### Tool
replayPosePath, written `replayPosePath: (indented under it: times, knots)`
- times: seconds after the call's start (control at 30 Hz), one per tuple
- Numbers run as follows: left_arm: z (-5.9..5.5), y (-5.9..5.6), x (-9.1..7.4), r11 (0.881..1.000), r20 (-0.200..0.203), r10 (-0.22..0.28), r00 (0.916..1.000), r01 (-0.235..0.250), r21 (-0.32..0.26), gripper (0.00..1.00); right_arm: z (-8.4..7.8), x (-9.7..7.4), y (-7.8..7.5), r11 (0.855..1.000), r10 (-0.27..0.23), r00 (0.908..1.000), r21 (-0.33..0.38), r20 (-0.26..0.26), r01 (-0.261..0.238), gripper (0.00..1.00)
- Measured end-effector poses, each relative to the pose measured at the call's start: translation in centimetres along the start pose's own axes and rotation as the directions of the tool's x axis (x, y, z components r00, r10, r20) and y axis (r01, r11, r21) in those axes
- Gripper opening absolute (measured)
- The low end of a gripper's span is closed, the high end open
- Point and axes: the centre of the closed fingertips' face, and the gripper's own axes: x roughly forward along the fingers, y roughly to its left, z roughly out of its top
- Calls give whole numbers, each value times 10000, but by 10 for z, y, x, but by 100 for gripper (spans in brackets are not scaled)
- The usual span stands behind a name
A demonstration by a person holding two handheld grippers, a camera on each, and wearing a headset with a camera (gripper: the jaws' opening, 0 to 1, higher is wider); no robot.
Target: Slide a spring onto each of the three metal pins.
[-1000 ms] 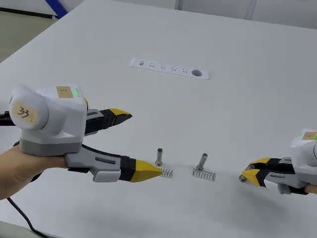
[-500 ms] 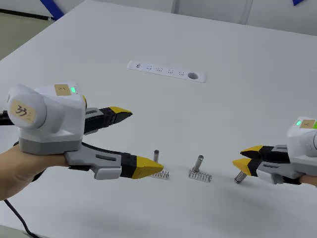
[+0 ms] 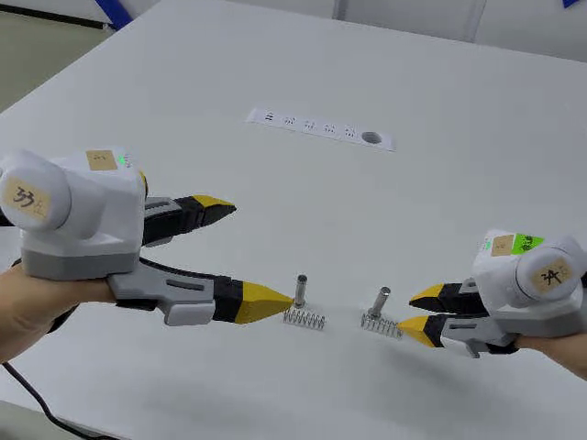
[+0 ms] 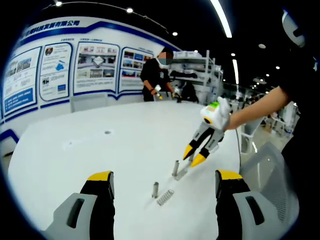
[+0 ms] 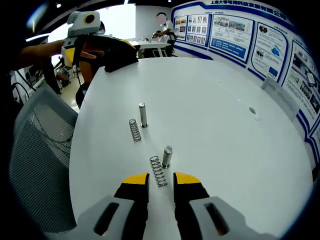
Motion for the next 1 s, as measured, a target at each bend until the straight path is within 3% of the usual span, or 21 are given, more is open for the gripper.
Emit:
replayPosePath:
  times: [0.43, 0.73, 1.0]
  knots:
    - [-10, 2, -1, 10000, -360, 39, 9993, -37, 76, 85, -15, 22, 2, 9985, 380, 9962, -357, -784, -409, 20]
    - [-9, 3, 0, 9991, -435, 8, 9991, 11, 429, 78, -23, 29, 3, 9955, 602, 9906, -660, -1227, -687, 19]
    - [-8, 2, 2, 9990, -451, -64, 9990, 83, 429, 77, -23, 31, 6, 9929, 821, 9887, -756, -1258, -920, 17]
